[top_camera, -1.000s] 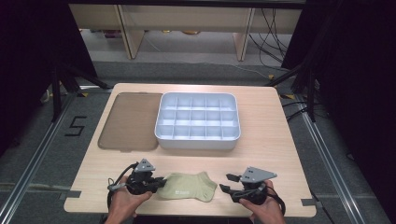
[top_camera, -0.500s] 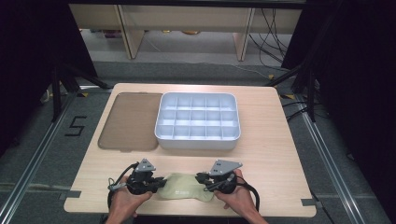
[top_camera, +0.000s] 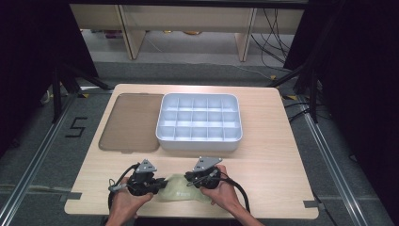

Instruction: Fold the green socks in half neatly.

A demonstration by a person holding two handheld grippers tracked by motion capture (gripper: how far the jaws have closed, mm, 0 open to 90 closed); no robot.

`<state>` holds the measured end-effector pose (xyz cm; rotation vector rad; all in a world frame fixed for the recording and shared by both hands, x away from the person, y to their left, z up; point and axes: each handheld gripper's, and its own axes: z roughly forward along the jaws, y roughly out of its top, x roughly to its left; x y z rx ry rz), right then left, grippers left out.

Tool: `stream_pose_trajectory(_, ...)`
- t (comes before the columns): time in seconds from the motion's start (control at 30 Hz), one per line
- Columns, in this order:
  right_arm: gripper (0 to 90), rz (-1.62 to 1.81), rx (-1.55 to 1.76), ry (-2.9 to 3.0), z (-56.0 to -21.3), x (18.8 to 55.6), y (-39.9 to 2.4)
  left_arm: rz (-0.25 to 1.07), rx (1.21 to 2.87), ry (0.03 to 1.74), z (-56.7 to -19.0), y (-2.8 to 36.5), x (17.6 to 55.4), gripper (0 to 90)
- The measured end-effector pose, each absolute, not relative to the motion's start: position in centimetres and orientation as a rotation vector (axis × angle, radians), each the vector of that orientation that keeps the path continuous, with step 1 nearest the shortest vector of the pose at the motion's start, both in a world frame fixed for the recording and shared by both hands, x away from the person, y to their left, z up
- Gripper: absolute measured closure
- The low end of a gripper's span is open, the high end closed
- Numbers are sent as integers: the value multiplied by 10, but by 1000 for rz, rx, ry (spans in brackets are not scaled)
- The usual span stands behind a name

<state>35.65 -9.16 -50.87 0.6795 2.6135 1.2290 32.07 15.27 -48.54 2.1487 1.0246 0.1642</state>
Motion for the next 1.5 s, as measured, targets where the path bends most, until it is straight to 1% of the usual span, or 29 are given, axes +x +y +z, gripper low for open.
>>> stream_pose_trajectory(0.27, 845, 1199, 698, 2644, -517, 361, -83, 156, 2141, 1021, -484, 152, 320, 829)
stream_pose_trajectory(0.6, 845, 1215, 717, 2642, -519, 361, -83, 170, 2146, 990, -478, 144, 321, 827)
stream_pose_trajectory(0.63, 842, 1224, 709, 2641, -519, 362, -83, 165, 2128, 990, -478, 142, 321, 828)
stream_pose_trajectory(0.77, 827, 1260, 746, 2631, -516, 362, -86, 165, 2146, 982, -477, 140, 323, 832)
stream_pose_trajectory(0.83, 829, 1289, 729, 2623, -510, 361, -89, 178, 2135, 1004, -477, 140, 324, 832)
stream_pose_trajectory(0.93, 839, 1300, 692, 2649, -504, 353, -93, 167, 2145, 1003, -475, 141, 325, 832)
stream_pose_trajectory(0.97, 842, 1299, 681, 2662, -503, 350, -93, 184, 2140, 1020, -475, 141, 325, 832)
stream_pose_trajectory(1.23, 858, 1182, 583, 2788, -509, 331, -80, 186, 2148, 1013, -471, 145, 325, 833)
stream_pose_trajectory(1.5, 861, 1194, 568, 2795, -513, 328, -72, 186, 2150, 1021, -469, 154, 325, 834)
